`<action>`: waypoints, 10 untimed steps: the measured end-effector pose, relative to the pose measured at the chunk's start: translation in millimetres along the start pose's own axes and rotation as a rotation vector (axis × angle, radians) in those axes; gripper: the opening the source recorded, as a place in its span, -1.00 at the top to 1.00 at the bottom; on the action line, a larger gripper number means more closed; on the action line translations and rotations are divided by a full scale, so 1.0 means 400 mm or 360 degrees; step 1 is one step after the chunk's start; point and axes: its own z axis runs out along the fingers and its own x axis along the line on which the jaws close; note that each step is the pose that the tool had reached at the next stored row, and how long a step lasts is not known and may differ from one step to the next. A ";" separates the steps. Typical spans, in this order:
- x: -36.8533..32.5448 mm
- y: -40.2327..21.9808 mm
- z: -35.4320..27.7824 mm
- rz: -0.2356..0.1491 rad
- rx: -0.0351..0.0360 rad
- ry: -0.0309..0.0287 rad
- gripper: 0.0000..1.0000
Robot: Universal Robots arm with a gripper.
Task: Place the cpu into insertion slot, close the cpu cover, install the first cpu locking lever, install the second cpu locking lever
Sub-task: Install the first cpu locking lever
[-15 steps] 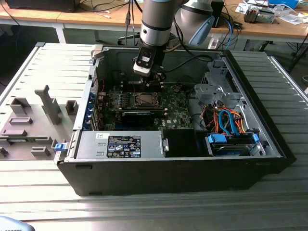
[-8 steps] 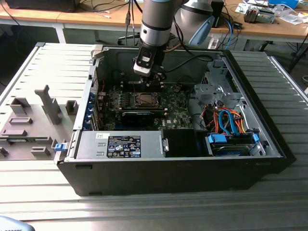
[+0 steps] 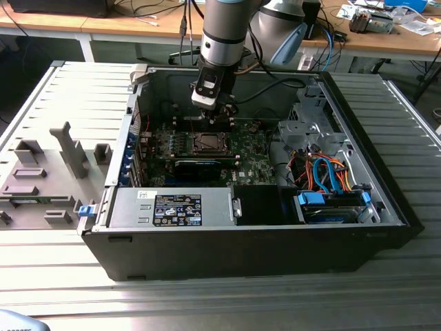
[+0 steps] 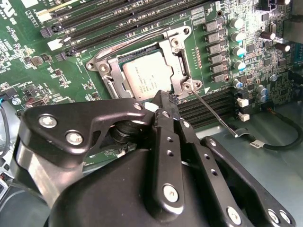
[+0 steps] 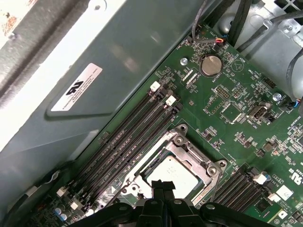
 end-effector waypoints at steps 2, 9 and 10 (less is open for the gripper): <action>0.000 0.000 0.000 -0.0003 0.0000 -0.00002 0.79; 0.000 0.000 0.000 -0.0013 0.0001 -0.00004 0.79; 0.000 0.000 0.000 -0.0015 0.0001 -0.00005 0.79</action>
